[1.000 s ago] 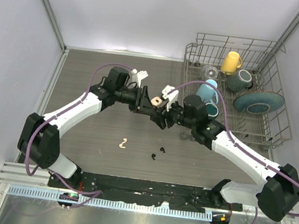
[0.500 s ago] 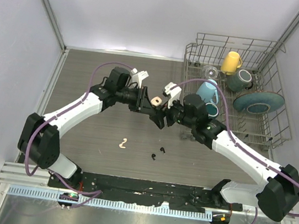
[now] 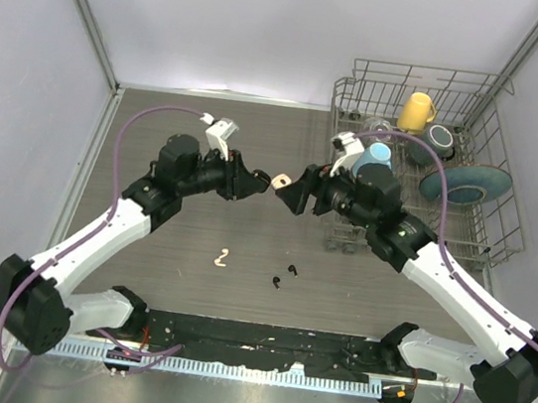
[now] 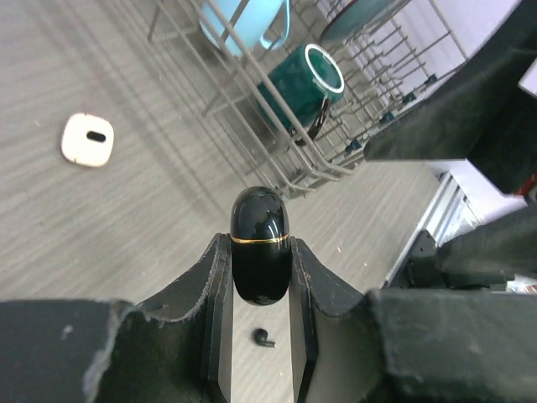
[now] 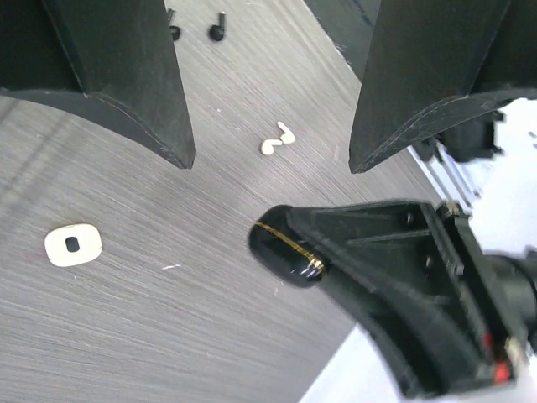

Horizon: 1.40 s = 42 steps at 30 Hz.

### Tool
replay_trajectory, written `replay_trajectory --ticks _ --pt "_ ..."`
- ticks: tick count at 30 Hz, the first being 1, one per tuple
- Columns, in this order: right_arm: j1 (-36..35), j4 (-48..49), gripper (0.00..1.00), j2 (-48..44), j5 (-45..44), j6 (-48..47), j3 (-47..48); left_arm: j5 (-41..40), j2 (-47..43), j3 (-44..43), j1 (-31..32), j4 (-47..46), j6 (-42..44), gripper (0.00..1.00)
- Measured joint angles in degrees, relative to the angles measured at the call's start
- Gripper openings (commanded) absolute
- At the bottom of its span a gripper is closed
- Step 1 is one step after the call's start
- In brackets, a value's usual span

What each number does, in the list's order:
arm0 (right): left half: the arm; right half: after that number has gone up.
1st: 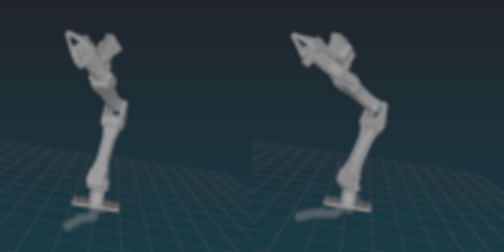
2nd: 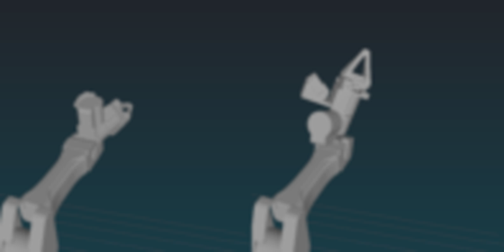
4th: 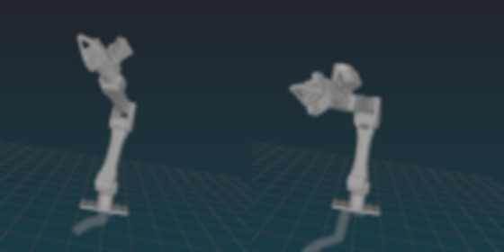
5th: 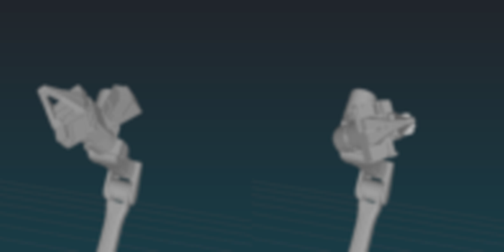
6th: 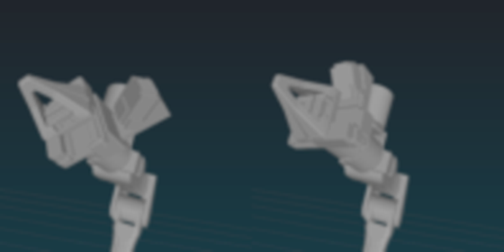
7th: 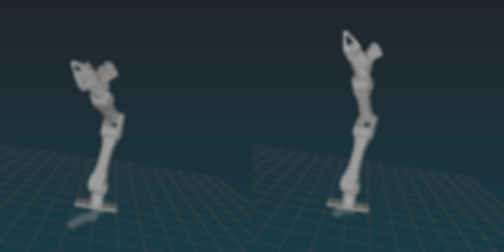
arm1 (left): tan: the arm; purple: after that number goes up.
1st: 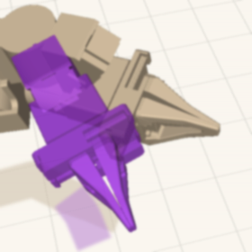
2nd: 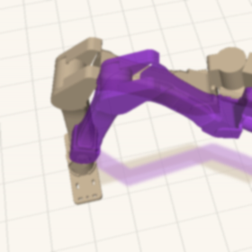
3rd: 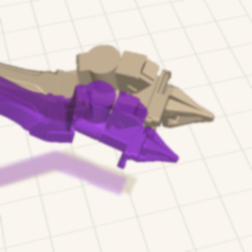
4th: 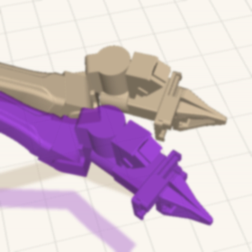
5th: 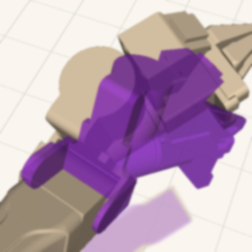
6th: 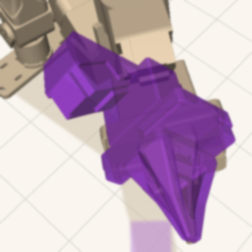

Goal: Insert the wireless bluetooth earbuds into the charging case
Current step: Pick up the charging case at the center of the board, then open the charging case.

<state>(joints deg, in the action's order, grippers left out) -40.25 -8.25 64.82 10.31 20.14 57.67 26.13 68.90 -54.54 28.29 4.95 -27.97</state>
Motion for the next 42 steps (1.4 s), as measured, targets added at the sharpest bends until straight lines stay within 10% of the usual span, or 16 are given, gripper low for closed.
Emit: replay_trajectory --ticks 19,42 --pt "15.8 24.13 0.91 0.22 17.94 49.33 -10.45 1.2 -8.66 13.94 0.0 -28.89 3.28 0.0" --pt "11.91 38.64 0.88 8.98 24.85 69.42 -11.08 4.39 -5.2 19.98 1.05 -51.43 4.46 0.0"
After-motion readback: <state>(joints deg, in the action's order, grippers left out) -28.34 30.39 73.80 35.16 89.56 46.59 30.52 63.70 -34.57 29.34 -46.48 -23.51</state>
